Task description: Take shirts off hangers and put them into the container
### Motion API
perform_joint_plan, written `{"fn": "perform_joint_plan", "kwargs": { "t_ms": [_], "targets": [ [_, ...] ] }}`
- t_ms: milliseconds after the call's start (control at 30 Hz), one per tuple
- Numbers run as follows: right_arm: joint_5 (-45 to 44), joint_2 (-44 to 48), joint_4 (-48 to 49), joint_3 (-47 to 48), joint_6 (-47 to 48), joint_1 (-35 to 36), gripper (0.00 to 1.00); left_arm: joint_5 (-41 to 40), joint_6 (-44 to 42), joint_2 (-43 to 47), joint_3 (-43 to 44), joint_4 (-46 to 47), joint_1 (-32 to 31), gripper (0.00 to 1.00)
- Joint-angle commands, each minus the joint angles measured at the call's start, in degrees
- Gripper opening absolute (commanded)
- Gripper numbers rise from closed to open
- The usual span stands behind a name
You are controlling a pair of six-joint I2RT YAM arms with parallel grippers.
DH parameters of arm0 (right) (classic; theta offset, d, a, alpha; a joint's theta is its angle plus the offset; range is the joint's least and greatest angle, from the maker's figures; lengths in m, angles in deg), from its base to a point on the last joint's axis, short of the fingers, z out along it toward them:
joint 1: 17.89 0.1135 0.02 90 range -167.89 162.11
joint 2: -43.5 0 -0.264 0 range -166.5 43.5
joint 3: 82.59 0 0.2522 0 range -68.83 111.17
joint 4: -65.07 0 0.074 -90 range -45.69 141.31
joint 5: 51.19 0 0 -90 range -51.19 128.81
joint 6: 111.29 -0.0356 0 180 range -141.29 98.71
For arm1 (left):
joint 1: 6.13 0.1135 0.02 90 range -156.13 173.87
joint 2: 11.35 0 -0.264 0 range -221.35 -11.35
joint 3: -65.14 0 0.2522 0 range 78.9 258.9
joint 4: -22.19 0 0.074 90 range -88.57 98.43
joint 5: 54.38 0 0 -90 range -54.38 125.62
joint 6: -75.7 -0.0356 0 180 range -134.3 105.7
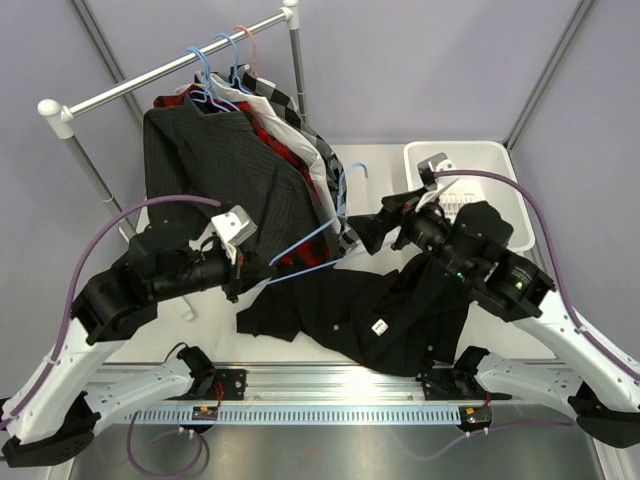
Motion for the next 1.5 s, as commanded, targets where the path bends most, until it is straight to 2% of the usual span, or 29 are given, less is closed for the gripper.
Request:
{"fn": "perform_joint_plan", "kwargs": {
  "t_ms": [0,233,433,700,800,967,1200,1333,1467],
  "targets": [
    [3.7,3.8,-2.0,0.4,0.1,0.2,1.00,-4.9,0.0,3.0,0.6,0.1,0.1,0.00],
    [6.6,10.5,-2.8,0.5,0.8,0.2,0.99,-15.2,2.2,6.8,1.3,-2.4,0.1,0.00],
    [1.8,12.8,-4.4,-0.7,2.4,0.1,0.99,-23.2,5.4,11.4,2.3,-2.4,0.1,0.00],
    [-0.3,12.9,-3.4,-4.0,2.6,0.2,0.99,-37.5,8.1,17.3,6.7,-2.3,0.1,0.00],
    [-0.8,12.7,-2.8,-4.7,2.5,0.2,1.00,-40.5,8.5,18.2,7.5,-2.3,0.1,0.00],
    [-1.4,11.9,-3.0,-4.9,2.5,0.1,1.00,-50.7,9.5,18.2,7.9,-2.7,0.1,0.00],
    [-2.4,12.0,-3.1,-5.8,2.6,0.2,0.99,-60.7,10.1,17.9,6.9,-4.0,0.1,0.00],
    [-2.9,12.0,-3.2,-6.5,2.7,0.2,0.99,-64.0,10.4,18.4,6.8,-4.4,0.1,0.00],
    [-3.0,11.7,-3.0,-7.2,2.8,0.2,0.99,-63.8,10.6,19.5,7.5,-4.2,0.1,0.00]
  ]
}}
